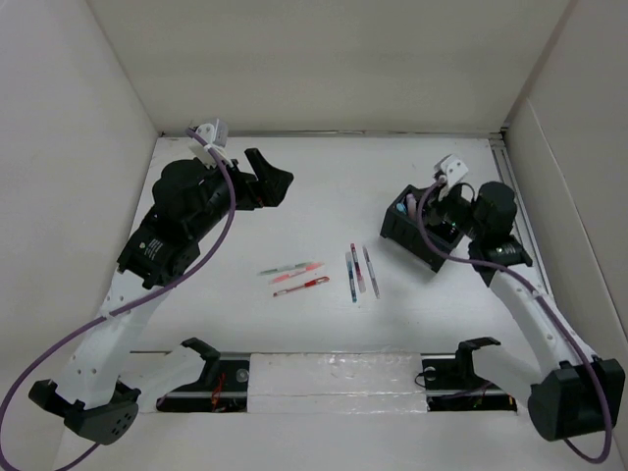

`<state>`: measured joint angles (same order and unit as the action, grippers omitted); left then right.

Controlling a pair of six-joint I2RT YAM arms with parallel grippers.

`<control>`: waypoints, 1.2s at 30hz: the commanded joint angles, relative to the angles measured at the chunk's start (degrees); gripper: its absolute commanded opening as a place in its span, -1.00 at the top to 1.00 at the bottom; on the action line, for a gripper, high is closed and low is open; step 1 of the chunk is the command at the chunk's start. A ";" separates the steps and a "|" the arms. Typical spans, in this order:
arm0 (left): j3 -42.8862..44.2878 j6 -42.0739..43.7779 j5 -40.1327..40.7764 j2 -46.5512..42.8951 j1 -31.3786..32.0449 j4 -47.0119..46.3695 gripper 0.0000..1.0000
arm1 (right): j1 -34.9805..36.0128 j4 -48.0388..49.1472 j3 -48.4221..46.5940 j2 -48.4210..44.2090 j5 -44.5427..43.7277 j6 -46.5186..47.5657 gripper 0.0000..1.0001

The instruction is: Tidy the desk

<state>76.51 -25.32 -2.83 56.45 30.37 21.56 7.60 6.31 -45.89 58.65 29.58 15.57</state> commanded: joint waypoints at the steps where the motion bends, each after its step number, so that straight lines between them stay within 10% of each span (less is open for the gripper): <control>1: -0.30 0.19 -1.03 -1.34 -0.14 -5.29 -0.84 | 9.52 -17.72 3.60 -5.12 -12.59 4.21 1.00; 3: -2.14 -0.34 -2.26 -1.25 -0.14 -5.83 -0.74 | 12.87 -19.49 5.80 -6.35 -19.63 2.19 1.00; 8: -3.65 -0.43 -3.93 -0.81 0.39 -7.32 0.02 | 21.13 -16.60 8.62 -2.85 -31.22 -4.58 0.15; 14: -4.79 -0.61 -4.29 -0.37 0.39 -7.77 0.90 | 27.29 -15.63 4.06 11.62 -35.38 -4.76 0.03; 17: -5.05 -0.26 -3.85 -0.81 0.92 -7.32 0.81 | 27.91 -13.35 2.12 16.65 -34.17 -4.94 0.01; 22: -5.67 -0.25 -4.46 -1.16 0.92 -6.80 -0.12 | 28.44 -12.29 -0.87 25.36 -33.72 -5.46 -0.02; 36: -5.67 -0.69 -5.08 -1.16 0.92 -6.53 -0.23 | 28.44 -5.08 -1.92 34.42 -31.87 -8.63 0.15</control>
<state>70.85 -25.91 -6.92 56.27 31.07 16.97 35.35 -3.29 -46.13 91.96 -3.01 8.67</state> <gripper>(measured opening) 0.612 0.436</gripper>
